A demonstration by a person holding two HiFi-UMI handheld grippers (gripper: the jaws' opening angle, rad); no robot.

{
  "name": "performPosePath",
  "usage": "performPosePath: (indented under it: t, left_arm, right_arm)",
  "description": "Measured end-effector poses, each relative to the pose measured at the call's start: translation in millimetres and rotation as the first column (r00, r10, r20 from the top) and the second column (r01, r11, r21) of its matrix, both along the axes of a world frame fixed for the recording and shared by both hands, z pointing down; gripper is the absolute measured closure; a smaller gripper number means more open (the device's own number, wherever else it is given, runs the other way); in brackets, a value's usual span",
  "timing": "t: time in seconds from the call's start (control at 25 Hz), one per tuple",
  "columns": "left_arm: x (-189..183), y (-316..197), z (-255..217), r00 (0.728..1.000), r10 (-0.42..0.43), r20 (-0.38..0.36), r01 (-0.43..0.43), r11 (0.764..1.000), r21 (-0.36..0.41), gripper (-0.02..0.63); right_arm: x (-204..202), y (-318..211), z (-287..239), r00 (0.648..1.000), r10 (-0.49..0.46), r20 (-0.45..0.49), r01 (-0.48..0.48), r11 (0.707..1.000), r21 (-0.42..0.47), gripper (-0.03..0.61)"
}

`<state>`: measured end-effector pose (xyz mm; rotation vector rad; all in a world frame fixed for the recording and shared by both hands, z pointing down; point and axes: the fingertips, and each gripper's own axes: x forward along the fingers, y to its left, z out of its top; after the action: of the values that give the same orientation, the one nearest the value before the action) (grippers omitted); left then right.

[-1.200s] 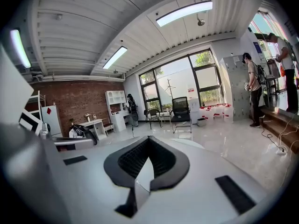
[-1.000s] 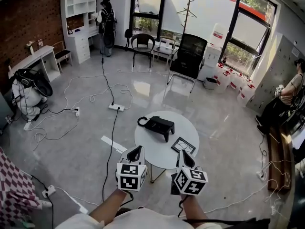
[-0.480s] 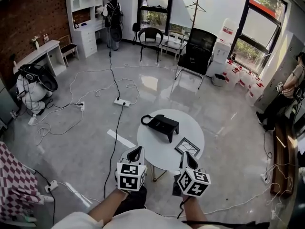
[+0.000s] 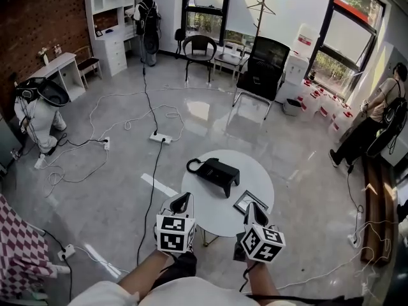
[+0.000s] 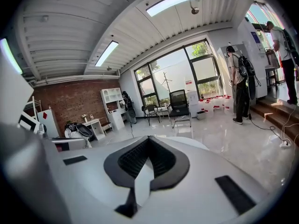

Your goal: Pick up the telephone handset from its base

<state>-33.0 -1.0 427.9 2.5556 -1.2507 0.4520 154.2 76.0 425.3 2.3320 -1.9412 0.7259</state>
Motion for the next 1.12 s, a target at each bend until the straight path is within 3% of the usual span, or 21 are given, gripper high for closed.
performPosePath:
  t: [0.68,1.12]
  left_arm:
    - [20,-100,-17,0.999,0.001,-0.051,0.000,1.000,0.024,0.606]
    - [40,-158,-4,0.997,0.029,-0.069,-0.029,1.000,-0.003,0.606]
  right_arm:
    - [5,-106,-25,0.998,-0.043,-0.046,0.044,0.999,0.021,0.554]
    - [21,-157,-18,0.998,-0.029,-0.062,0.029,1.000,-0.003,0.554]
